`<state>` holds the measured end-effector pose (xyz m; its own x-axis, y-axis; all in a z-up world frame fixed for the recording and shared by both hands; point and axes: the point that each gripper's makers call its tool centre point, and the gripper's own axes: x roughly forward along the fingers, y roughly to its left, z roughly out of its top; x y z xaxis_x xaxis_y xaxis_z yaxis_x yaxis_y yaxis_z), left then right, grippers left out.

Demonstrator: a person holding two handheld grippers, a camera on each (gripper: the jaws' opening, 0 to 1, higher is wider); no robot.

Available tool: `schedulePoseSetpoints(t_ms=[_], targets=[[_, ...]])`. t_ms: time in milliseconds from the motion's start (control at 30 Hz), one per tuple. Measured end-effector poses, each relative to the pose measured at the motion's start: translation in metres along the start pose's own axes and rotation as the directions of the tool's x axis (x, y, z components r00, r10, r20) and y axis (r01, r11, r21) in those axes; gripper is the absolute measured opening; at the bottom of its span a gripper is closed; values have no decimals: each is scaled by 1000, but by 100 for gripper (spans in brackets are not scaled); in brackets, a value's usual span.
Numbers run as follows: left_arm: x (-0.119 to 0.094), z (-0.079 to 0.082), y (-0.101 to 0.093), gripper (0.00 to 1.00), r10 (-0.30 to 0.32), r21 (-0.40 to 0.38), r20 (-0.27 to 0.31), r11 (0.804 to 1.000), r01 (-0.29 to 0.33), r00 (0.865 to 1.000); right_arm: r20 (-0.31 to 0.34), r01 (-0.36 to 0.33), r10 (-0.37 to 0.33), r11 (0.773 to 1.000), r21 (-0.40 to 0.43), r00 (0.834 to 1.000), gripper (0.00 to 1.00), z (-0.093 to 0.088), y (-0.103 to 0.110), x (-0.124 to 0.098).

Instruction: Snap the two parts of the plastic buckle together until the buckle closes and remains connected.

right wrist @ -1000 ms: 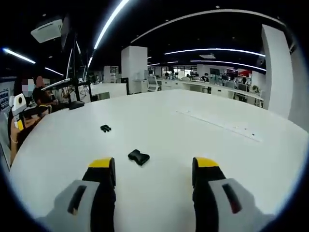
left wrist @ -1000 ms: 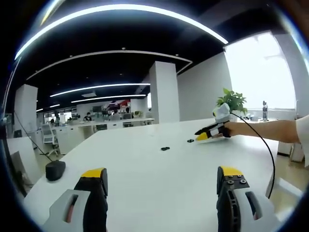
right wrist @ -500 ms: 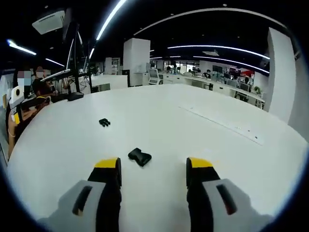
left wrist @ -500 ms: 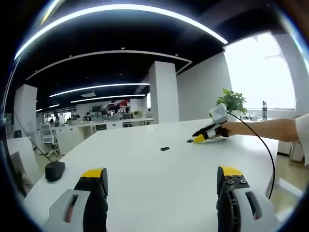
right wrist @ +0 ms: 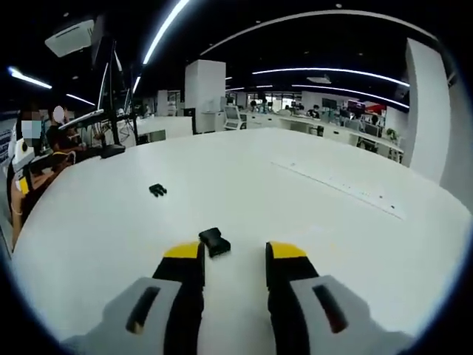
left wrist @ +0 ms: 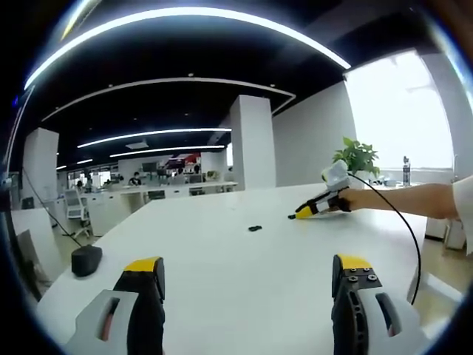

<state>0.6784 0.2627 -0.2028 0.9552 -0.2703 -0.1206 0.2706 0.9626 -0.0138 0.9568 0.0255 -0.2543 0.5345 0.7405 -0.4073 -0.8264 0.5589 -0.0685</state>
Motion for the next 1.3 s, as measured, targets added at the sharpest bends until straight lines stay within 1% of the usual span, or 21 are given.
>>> schedulePoseSetpoints(t_ms=[100,267,600,833,1300], targets=[[0,0,0,96,0,0,0,1000,0,1000,-4,-7,7,1000,-11,1000,30,0,2,0],[1,0,0,96,-1,0,-3,1000,1,1000,-11,-10,10,1000,-21,1000,30,1,3,3],[1,-1,0,96,1,-1,-5,1000,-1,1000,4,-28,28,1000,-2,1000,25,2,4,6],[1,0,0,96,2,-2,-4,1000,-2,1000,1,-39,39,999,-6,999,23,3,8,6],[1,-1,-2,96,2,-3,-3,1000,-2,1000,10,-48,48,999,0,999,13,3,11,6]])
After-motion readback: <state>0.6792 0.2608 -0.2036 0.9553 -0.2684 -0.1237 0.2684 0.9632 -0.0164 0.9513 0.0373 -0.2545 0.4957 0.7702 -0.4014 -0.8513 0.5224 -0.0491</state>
